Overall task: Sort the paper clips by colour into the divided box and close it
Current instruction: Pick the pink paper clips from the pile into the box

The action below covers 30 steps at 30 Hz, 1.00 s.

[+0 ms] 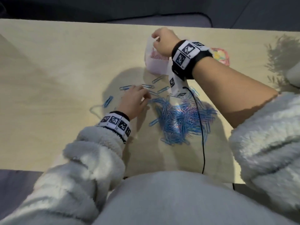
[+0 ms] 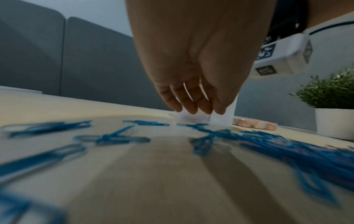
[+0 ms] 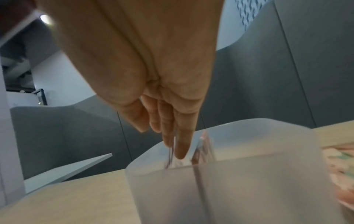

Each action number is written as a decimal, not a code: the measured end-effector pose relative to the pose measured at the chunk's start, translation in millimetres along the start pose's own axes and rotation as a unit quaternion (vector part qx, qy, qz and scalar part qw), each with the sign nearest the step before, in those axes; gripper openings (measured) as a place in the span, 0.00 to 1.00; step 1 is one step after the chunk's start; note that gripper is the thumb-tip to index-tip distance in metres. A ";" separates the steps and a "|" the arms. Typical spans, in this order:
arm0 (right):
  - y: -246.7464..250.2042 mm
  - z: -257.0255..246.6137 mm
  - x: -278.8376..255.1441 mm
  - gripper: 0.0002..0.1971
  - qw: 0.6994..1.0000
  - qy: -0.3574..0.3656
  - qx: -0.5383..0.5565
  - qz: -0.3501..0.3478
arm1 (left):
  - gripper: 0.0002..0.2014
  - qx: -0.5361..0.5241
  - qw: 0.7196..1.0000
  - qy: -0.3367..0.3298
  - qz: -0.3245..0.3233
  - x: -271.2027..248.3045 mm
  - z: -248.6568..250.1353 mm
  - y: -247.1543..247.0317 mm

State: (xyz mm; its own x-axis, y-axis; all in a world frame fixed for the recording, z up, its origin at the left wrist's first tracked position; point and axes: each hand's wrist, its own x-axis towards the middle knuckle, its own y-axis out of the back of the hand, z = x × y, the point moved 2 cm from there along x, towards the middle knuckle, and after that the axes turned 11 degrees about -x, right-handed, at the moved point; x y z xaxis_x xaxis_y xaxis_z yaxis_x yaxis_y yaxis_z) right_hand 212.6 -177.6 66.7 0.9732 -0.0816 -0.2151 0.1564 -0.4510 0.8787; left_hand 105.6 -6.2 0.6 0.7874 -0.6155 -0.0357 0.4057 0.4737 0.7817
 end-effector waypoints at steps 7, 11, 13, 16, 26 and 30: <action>7.6 25.0 -55.0 0.18 0.988 0.024 0.096 0.123 | 0.08 -0.027 0.999 0.016 -0.005 -19.0 17.5 -25.3; -23.2 77.2 -113.6 0.11 0.997 0.006 0.072 0.036 | 0.13 0.031 0.994 -0.091 -0.056 -17.0 41.1 -43.1; -41.7 104.7 -143.1 0.12 0.999 -0.031 0.021 0.001 | 0.16 0.055 0.986 -0.108 -0.111 -19.0 52.7 -55.0; -67.2 129.3 -176.4 0.09 0.999 -0.023 -0.024 -0.009 | 0.20 0.085 0.975 -0.106 -0.174 -27.5 60.9 -67.8; -61.4 173.4 -209.4 0.10 0.986 -0.104 0.097 0.085 | 0.24 0.089 0.983 -0.074 -0.139 -41.1 59.7 -71.3; -55.7 189.5 -214.9 0.08 0.964 -0.163 0.158 0.138 | 0.23 0.115 0.966 -0.118 -0.198 -38.5 87.1 -93.2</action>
State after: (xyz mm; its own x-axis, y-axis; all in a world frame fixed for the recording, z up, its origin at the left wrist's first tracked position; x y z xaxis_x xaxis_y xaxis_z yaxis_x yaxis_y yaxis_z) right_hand -37.2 -303.4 -16.8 0.8573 -0.4891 -0.1605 -0.2093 -0.6162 0.7593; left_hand -3.0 -81.5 -16.6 0.4528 -0.8593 -0.2378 0.5175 0.0361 0.8549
